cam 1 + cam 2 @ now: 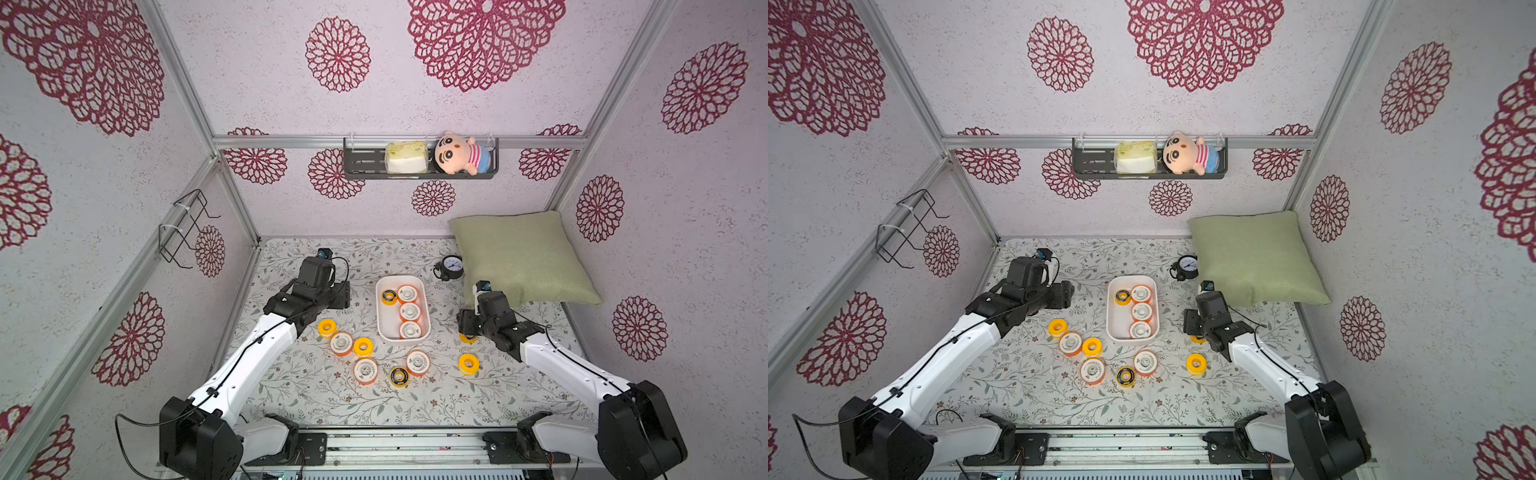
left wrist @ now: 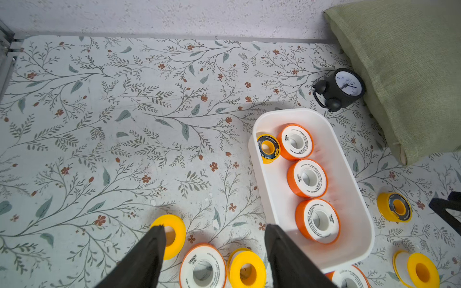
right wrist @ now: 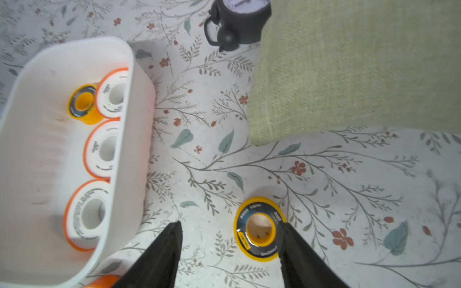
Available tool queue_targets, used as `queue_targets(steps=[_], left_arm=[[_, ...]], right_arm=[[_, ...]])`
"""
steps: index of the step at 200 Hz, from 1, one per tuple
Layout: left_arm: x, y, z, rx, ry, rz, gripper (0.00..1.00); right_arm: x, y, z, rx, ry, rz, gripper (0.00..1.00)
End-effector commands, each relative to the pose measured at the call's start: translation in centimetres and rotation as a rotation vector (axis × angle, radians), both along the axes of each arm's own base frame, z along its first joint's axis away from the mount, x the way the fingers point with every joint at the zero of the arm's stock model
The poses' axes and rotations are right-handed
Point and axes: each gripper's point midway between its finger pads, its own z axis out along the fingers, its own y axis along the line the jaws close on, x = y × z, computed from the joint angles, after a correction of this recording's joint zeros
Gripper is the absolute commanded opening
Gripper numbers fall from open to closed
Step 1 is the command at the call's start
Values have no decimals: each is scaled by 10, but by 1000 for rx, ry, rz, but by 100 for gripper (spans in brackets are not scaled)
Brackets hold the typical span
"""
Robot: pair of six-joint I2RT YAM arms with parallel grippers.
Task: Put the sealing tape into the storage box
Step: Pick up the sealing tape at the center of the board.
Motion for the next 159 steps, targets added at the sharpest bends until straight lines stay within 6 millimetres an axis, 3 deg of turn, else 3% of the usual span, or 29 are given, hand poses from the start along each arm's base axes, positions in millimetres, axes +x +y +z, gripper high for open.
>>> queue_targets(steps=[1, 59, 159], left_arm=[[4, 0, 6, -32, -32, 7, 70], [5, -1, 4, -34, -22, 3, 71], [8, -3, -4, -31, 4, -3, 71]], right_arm=[[-2, -6, -9, 4, 28, -19, 74], [-8, -16, -41, -62, 126, -49, 79], [4, -21, -63, -105, 180, -100, 78]])
